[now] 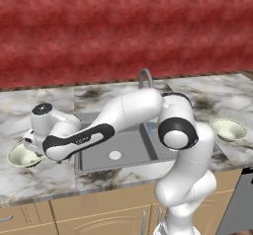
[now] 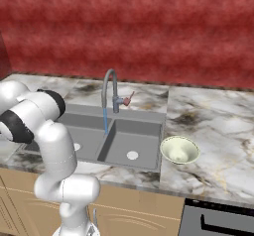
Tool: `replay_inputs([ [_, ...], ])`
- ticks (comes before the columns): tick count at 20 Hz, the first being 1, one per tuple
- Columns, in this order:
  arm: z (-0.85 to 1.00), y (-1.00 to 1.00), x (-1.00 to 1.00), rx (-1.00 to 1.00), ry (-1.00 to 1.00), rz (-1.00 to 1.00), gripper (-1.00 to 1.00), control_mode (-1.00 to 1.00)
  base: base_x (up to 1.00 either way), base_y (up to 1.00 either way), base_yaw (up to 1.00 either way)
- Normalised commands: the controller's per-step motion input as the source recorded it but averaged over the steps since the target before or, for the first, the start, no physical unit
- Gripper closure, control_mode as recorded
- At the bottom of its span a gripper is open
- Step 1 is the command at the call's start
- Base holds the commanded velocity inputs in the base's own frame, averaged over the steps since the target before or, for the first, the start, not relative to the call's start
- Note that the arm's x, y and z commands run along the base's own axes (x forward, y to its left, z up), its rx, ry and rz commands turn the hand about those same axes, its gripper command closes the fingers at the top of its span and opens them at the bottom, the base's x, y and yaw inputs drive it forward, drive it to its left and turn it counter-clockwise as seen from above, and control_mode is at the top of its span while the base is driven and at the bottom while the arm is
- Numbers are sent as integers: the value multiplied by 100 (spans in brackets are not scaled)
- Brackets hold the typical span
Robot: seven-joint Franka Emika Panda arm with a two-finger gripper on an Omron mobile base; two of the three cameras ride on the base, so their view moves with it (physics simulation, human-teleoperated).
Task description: Rinse each bowl for a few seconds and place them down in the sink or on the counter.
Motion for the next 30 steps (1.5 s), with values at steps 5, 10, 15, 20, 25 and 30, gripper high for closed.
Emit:
replay_inputs([
  [5, -1, 5, 16, 0, -1, 0, -100, -100, 0, 0, 0],
  [10, -1, 4, 14, 0, 0, 0, -100, -100, 0, 0, 0],
  [15, -17, 6, 11, 0, 0, 0, -100, -100, 0, 0, 0],
  [20, -20, 6, 15, 0, 0, 0, -100, -100, 0, 0, 0],
  [25, -8, 6, 16, 0, 0, 0, -100, -100, 0, 0, 0],
  [30, -5, 12, 18, 0, 0, 0, -100, -100, 0, 0, 0],
])
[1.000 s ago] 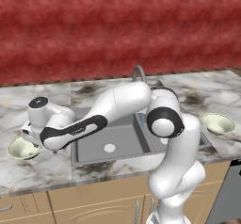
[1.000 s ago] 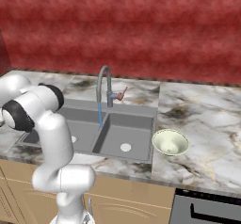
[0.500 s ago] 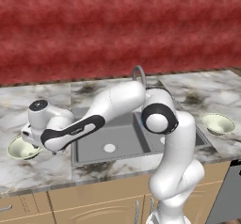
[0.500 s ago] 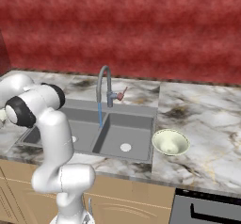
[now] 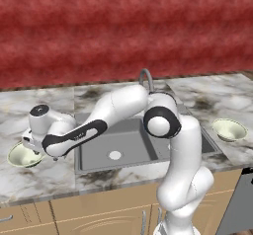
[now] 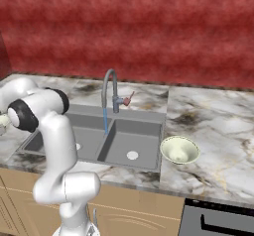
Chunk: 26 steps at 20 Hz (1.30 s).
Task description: Rinse each bowl for a few seconds and place them down in the sink or on the counter.
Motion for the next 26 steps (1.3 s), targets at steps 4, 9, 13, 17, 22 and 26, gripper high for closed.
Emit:
replay_inputs([
  [4, -14, 18, 13, 0, 0, 0, -100, -100, 0, 0, 0],
  [9, -14, 14, 9, 0, 0, 0, -100, -100, 0, 0, 0],
  [13, -12, 11, 8, 0, 0, 0, -100, -100, 0, 0, 0],
  [17, -10, 8, 13, 0, 0, 0, -100, -100, 0, 0, 0],
  [22, -13, 4, 17, 0, 0, 0, -100, -100, 0, 0, 0],
  [26, -13, 0, 13, 0, 0, 0, -100, -100, 0, 0, 0],
])
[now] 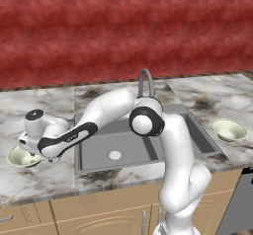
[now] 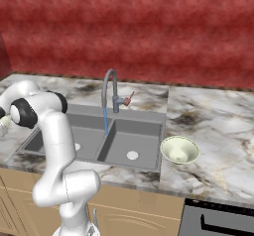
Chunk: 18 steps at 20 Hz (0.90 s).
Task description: Rinse each bowl for a few seconds and place them down in the sink or on the counter.
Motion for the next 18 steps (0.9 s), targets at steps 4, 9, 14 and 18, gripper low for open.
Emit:
replay_inputs([
  [4, -15, 0, 6, 0, 0, 0, -100, -100, 0, 0, 0],
  [9, -12, 0, 1, 0, 0, 0, 100, -100, 0, 0, 0],
  [14, -5, 0, 2, 0, 0, 0, 100, -100, 0, 0, 0],
  [18, 0, 0, 1, 0, 0, 0, 100, -100, 0, 0, 0],
])
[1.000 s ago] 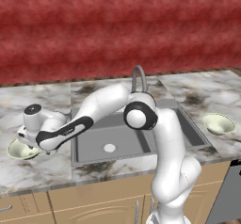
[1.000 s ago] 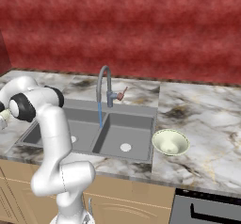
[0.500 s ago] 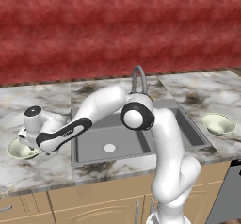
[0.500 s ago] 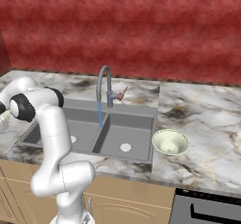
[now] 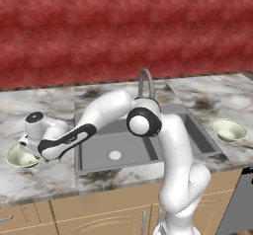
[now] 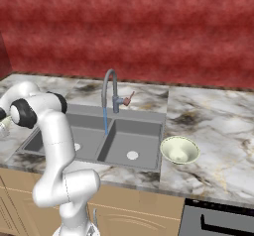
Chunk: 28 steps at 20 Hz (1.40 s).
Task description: Rinse each bowl for a few seconds and place them down in the sink or on the counter.
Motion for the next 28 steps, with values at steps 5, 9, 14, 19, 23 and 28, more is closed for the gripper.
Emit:
replay_inputs([
  [5, 16, -5, 0, 0, 0, 0, 100, -100, 0, 0, 0],
  [9, 42, -23, 0, 0, 0, 0, 100, -100, 0, 0, 0],
  [14, 47, -47, -11, 0, 0, 0, 100, -100, 0, 0, 0],
  [19, 41, -64, -17, 0, 0, 0, 100, -100, 0, 0, 0],
  [23, 35, -76, -21, 0, 0, -1, 100, -100, 0, 0, 0],
  [28, 34, -75, -23, 0, 0, -4, 100, -100, 0, 0, 0],
])
